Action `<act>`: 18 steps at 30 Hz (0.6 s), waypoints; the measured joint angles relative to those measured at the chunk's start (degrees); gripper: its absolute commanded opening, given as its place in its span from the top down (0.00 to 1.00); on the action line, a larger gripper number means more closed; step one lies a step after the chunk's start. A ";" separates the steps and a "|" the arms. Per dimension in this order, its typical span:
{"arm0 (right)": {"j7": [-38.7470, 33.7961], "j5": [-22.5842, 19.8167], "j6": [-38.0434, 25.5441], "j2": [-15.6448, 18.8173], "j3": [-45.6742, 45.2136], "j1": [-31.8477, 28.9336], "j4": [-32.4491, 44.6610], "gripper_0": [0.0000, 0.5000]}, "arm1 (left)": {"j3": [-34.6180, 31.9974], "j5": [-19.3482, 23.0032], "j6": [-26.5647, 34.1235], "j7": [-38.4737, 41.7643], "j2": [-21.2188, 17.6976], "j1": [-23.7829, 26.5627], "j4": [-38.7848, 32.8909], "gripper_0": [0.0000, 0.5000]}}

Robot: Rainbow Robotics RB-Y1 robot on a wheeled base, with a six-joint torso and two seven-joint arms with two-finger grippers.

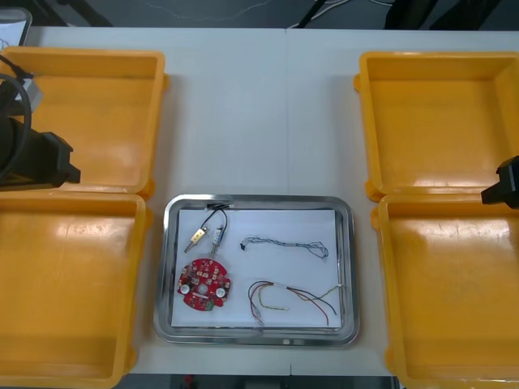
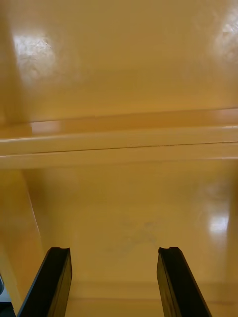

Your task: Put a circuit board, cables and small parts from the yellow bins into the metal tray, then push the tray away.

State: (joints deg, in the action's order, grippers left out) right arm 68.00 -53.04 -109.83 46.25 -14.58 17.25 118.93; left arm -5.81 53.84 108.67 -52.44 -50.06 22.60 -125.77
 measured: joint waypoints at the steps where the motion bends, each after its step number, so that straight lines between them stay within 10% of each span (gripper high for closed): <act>1: 0.01 -0.14 0.00 0.00 0.07 0.00 0.58 0.00 | -0.91 0.00 -0.06 -0.24 0.00 -0.89 -0.06 0.00; 18: 2.84 -2.70 0.00 0.01 8.03 0.14 7.57 0.00 | -8.16 -3.27 -0.84 -11.84 0.02 -10.04 -4.03 0.00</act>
State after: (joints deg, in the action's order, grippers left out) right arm 70.84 -55.74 -109.83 46.26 -6.55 17.39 126.51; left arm -13.97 50.57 107.83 -64.28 -50.03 12.56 -129.79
